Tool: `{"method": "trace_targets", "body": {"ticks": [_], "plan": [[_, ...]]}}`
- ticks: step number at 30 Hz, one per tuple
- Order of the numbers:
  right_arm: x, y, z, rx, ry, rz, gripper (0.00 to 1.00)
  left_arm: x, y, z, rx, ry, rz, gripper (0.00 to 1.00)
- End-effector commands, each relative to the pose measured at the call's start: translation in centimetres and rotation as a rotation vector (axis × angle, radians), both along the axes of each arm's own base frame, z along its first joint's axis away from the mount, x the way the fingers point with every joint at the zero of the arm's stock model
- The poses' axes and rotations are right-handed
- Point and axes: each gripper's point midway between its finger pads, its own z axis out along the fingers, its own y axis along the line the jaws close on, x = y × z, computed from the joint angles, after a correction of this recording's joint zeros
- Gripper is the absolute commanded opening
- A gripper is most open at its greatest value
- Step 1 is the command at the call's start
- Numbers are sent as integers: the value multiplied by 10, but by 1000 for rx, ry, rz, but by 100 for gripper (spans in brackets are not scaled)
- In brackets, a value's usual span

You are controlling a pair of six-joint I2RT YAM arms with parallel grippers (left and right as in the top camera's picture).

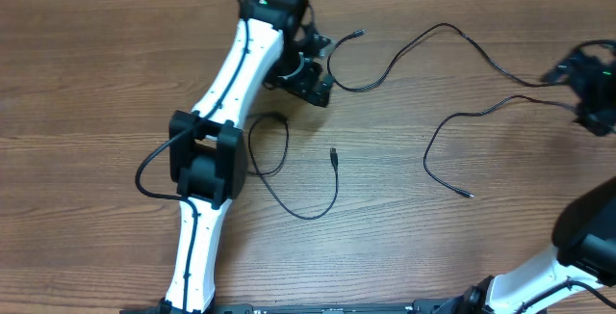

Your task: Untangle cables

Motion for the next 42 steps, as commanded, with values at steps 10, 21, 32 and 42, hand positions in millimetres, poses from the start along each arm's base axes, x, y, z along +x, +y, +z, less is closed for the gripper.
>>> {"method": "trace_targets", "body": {"ticks": [10, 21, 32, 42], "plan": [[7, 100, -20, -64, 109, 286, 100, 35, 106, -5, 58, 0, 238, 100], [-30, 164, -97, 1, 251, 379, 100, 47, 155, -5, 57, -12, 340, 100], [-59, 222, -150, -6, 280, 467, 100, 49, 156, -5, 58, -20, 342, 100], [-62, 242, -170, 33, 234, 467, 100, 49, 157, -5, 59, -20, 342, 100]]}}
